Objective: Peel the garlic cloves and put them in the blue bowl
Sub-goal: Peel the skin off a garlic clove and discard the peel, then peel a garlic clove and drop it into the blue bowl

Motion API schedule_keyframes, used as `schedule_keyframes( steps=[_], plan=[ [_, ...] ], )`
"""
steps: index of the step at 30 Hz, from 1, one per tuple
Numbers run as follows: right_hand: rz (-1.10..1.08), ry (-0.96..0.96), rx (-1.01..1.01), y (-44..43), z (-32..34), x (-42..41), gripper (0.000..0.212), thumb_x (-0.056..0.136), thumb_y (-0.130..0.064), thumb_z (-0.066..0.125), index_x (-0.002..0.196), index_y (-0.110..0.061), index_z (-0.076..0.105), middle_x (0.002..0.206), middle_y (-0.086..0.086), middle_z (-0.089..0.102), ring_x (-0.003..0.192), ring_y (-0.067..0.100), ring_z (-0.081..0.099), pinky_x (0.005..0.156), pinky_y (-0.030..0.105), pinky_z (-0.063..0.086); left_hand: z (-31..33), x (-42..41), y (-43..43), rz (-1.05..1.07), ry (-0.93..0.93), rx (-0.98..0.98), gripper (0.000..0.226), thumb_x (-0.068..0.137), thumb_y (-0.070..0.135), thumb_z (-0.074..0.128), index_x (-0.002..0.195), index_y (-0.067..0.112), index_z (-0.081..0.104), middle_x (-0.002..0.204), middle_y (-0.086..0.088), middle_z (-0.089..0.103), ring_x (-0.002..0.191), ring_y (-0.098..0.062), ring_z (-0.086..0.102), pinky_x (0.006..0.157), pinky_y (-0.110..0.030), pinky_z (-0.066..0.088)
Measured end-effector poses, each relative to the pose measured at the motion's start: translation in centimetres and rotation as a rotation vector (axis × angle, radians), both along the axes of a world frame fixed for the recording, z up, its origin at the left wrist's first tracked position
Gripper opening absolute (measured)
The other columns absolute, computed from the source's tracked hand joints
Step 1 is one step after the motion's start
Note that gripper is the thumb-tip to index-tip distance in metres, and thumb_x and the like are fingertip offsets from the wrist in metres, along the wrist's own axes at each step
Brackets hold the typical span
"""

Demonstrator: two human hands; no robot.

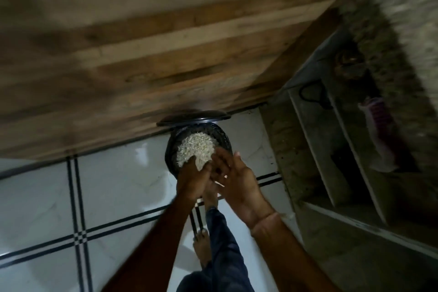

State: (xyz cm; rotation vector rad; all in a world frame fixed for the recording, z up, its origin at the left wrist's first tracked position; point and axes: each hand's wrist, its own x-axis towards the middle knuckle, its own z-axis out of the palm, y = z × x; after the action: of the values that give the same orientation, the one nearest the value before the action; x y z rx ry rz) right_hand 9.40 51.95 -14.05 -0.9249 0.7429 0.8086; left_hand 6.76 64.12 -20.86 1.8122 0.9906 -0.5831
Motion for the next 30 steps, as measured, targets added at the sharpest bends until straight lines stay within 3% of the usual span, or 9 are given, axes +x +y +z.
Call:
schedule_keyframes(
  steps=[3, 4, 6, 8, 11, 19, 23, 27, 30],
  plan=[
    [0.133, -0.294, -0.261, -5.2, 8.7, -3.8, 0.033, 0.111, -0.042, 0.039, 0.131, -0.035, 0.064, 0.122, -0.019, 0.072, 0.118, 0.006, 0.067, 0.085, 0.021, 0.059, 10.5, -1.7, -4.3, -0.179, -0.182, 0.070, 0.055, 0.103, 0.041, 0.061, 0.152, 0.020, 0.050, 0.155, -0.008, 0.052, 0.142, -0.028, 0.048, 0.116, -0.039, 0.040],
    [0.147, -0.380, -0.354, -7.3, 10.1, -5.2, 0.029, 0.111, -0.042, 0.041, 0.127, -0.040, 0.065, 0.118, -0.027, 0.070, 0.116, 0.000, 0.066, 0.087, 0.018, 0.057, 13.3, -2.2, -6.0, -0.212, -0.239, 0.030, 0.051, 0.101, 0.041, 0.062, 0.148, 0.022, 0.054, 0.150, -0.008, 0.056, 0.139, -0.028, 0.052, 0.115, -0.043, 0.043],
    [0.121, -0.533, -0.499, -11.8, 12.4, -7.4, 0.032, 0.110, -0.049, 0.044, 0.134, -0.042, 0.063, 0.124, -0.035, 0.062, 0.125, -0.002, 0.060, 0.106, 0.026, 0.051, 18.0, -3.2, -9.6, -0.290, -0.335, -0.020, 0.048, 0.098, 0.047, 0.064, 0.141, 0.025, 0.059, 0.143, -0.004, 0.062, 0.133, -0.024, 0.057, 0.109, -0.047, 0.051],
    [0.076, -0.661, -0.657, -16.3, 14.7, -9.7, 0.044, 0.105, -0.057, 0.044, 0.142, -0.038, 0.059, 0.135, -0.033, 0.057, 0.131, -0.005, 0.054, 0.115, 0.034, 0.046, 21.5, -4.1, -13.3, -0.379, -0.406, 0.016, 0.044, 0.100, 0.044, 0.064, 0.140, 0.027, 0.060, 0.143, 0.002, 0.062, 0.132, -0.017, 0.057, 0.108, -0.039, 0.050],
    [-0.039, -0.762, -0.830, -23.3, 17.3, -12.6, 0.044, 0.105, -0.055, 0.045, 0.142, -0.035, 0.060, 0.140, -0.020, 0.060, 0.130, -0.004, 0.055, 0.112, 0.036, 0.049, 25.7, -5.8, -19.2, -0.491, -0.519, -0.003, 0.042, 0.101, 0.039, 0.064, 0.142, 0.030, 0.058, 0.144, 0.008, 0.059, 0.133, -0.010, 0.053, 0.106, -0.032, 0.044],
    [-0.349, -0.741, -1.014, -42.9, 20.1, -18.9, 0.029, 0.108, -0.030, 0.055, 0.135, -0.027, 0.066, 0.134, -0.016, 0.066, 0.126, -0.004, 0.059, 0.108, 0.029, 0.050, 28.8, -7.5, -38.7, -0.733, -0.769, -0.053, 0.027, 0.098, 0.030, 0.070, 0.125, 0.030, 0.067, 0.123, 0.011, 0.071, 0.116, -0.007, 0.065, 0.101, -0.034, 0.054],
    [-0.422, -0.668, -1.073, -52.0, 19.0, -22.1, 0.027, 0.108, -0.023, 0.057, 0.133, -0.023, 0.068, 0.131, -0.013, 0.068, 0.123, -0.001, 0.061, 0.104, 0.031, 0.053, 28.0, -8.8, -49.2, -0.810, -0.731, -0.121, 0.020, 0.095, 0.019, 0.074, 0.113, 0.028, 0.070, 0.109, 0.006, 0.075, 0.102, -0.013, 0.071, 0.092, -0.039, 0.058],
    [-0.468, -0.593, -1.138, -58.9, 17.4, -23.9, 0.027, 0.107, -0.027, 0.059, 0.131, -0.020, 0.069, 0.128, -0.009, 0.069, 0.114, 0.004, 0.065, 0.098, 0.040, 0.056, 26.2, -10.0, -57.6, -1.011, -0.661, -0.062, 0.010, 0.089, 0.024, 0.079, 0.094, 0.026, 0.071, 0.085, 0.012, 0.071, 0.077, 0.001, 0.065, 0.069, -0.016, 0.049],
    [-0.484, -0.518, -1.235, -63.0, 15.9, -24.5, 0.029, 0.103, -0.024, 0.062, 0.131, -0.019, 0.068, 0.124, -0.004, 0.069, 0.106, 0.009, 0.068, 0.093, 0.045, 0.058, 24.4, -10.8, -61.8, -1.204, -0.649, 0.007, 0.015, 0.086, 0.024, 0.079, 0.094, 0.027, 0.067, 0.086, 0.013, 0.063, 0.072, 0.000, 0.058, 0.065, -0.022, 0.044]
  ],
)
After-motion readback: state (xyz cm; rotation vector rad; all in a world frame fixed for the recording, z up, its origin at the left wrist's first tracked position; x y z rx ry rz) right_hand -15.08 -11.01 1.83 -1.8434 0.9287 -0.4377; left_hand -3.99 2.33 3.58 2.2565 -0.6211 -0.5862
